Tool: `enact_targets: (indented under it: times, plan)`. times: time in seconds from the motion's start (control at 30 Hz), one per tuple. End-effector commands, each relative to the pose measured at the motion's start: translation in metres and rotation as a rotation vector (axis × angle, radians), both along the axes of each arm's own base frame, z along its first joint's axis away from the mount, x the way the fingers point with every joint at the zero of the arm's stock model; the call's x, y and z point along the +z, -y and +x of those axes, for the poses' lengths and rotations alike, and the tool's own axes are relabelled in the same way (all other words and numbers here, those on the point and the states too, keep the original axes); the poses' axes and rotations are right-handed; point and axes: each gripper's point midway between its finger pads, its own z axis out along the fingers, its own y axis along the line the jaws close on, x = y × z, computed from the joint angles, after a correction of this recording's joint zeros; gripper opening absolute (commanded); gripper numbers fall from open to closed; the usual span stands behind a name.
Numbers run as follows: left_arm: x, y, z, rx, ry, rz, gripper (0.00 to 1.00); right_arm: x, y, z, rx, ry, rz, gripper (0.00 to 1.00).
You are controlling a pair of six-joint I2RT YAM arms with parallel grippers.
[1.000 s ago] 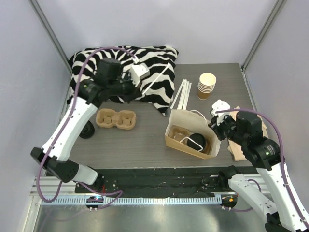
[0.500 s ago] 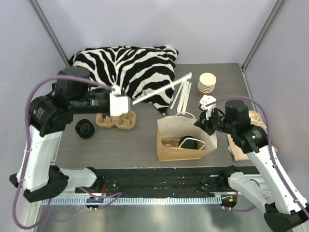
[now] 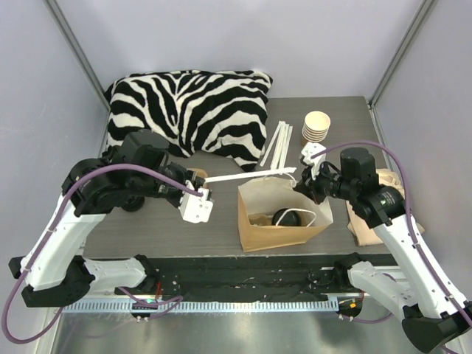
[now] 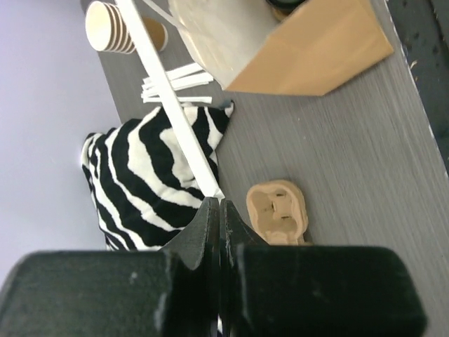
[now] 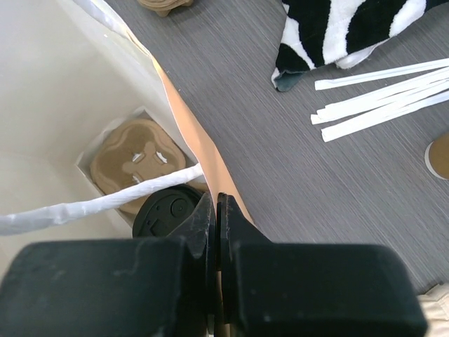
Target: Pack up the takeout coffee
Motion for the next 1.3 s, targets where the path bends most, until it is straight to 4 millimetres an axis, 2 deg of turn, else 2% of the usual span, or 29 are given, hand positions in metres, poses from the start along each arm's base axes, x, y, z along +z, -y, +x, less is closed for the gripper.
enact_targets:
  times: [0.0,0.17,0.37,0.43,0.47,0.5,0.57,0.67,0.7,0.83,0.97,1.13,1.17,1.23,1.27]
  plan:
    - [-0.048,-0.051,-0.033,-0.058,-0.097,0.283,0.00,0.026,-0.003,0.003,0.001,0.054,0.039,0.02]
    - [-0.041,-0.040,-0.011,0.102,-0.116,0.217,0.00,0.028,0.000,0.003,-0.015,0.065,0.037,0.05]
    - [-0.028,-0.035,0.026,0.374,-0.126,0.045,0.00,0.033,0.001,0.006,-0.031,0.078,0.042,0.19]
    - [-0.023,-0.039,0.036,0.443,-0.122,0.002,0.00,0.035,0.000,0.006,-0.034,0.076,0.047,0.29]
    - [-0.019,-0.038,0.042,0.489,-0.128,-0.041,0.00,0.038,0.000,0.006,-0.035,0.079,0.051,0.42]
    - [-0.019,-0.038,0.046,0.511,-0.126,-0.055,0.00,0.039,0.000,0.006,-0.038,0.082,0.054,0.48]
    - [-0.016,-0.037,0.052,0.550,-0.137,-0.096,0.00,0.042,0.000,0.005,-0.035,0.087,0.058,0.55]
    - [-0.014,-0.034,0.058,0.595,-0.148,-0.144,0.00,0.048,0.001,0.005,-0.039,0.098,0.063,0.59]
    - [-0.014,-0.034,0.059,0.603,-0.149,-0.154,0.00,0.050,0.001,0.007,-0.048,0.100,0.064,0.63]
    - [-0.005,-0.036,0.077,0.692,-0.111,-0.231,0.00,0.063,0.004,0.010,-0.090,0.115,0.079,0.72]
    - [0.006,-0.031,0.093,0.750,-0.090,-0.325,0.00,0.096,0.010,0.012,-0.139,0.166,0.117,0.80]
    - [0.021,-0.014,0.112,0.770,-0.090,-0.459,0.00,0.135,0.014,0.003,-0.172,0.203,0.181,0.84]
    - [0.025,-0.012,0.114,0.770,-0.086,-0.487,0.00,0.150,0.016,0.000,-0.185,0.229,0.200,0.86]
    - [0.033,-0.003,0.116,0.742,-0.090,-0.542,0.00,0.164,0.018,-0.002,-0.200,0.241,0.229,0.87]
    - [0.035,0.000,0.115,0.723,-0.094,-0.555,0.00,0.182,0.020,-0.002,-0.219,0.272,0.256,0.88]
